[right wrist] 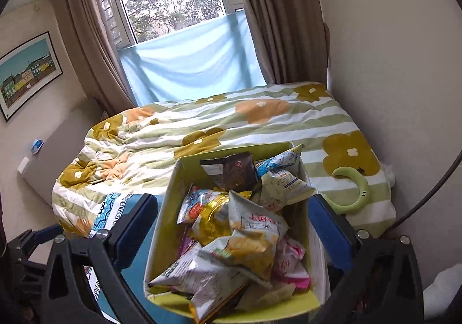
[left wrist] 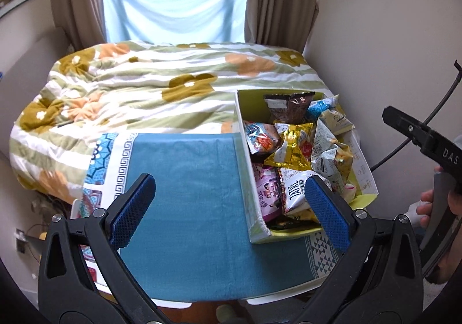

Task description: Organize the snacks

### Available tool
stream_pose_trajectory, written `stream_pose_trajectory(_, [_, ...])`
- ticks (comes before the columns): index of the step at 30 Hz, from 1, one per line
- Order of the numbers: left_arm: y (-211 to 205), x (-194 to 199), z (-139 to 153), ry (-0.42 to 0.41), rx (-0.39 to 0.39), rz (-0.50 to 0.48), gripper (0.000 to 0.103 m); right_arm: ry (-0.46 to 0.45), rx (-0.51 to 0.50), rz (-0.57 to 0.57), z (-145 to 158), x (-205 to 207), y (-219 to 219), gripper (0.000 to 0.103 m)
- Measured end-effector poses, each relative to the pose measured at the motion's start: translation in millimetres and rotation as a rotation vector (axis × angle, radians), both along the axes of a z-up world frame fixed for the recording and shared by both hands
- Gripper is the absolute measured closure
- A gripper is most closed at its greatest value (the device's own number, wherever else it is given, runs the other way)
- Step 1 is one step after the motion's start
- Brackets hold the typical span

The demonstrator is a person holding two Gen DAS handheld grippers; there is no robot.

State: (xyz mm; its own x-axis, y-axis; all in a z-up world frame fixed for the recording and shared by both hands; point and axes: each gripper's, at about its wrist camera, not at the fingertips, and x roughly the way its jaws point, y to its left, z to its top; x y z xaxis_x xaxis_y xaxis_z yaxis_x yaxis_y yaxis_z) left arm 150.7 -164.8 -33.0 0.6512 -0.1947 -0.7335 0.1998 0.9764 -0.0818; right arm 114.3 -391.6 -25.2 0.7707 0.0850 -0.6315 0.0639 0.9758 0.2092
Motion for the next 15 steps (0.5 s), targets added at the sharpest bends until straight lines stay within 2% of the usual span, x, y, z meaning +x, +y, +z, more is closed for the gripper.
stream_pose_trajectory(6, [33.4, -64.2, 31.1, -0.128, 0.041, 0.057, 0.001, -0.04, -0.074, 0.023, 24.5, -71.6, 49.3, 0.0])
stream_pose_trajectory(15, [63.9, -140.6, 47.0, -0.248, 0.07, 0.066, 0.0, -0.039, -0.133, -0.03, 25.6, -145.3, 85.7, 0.0])
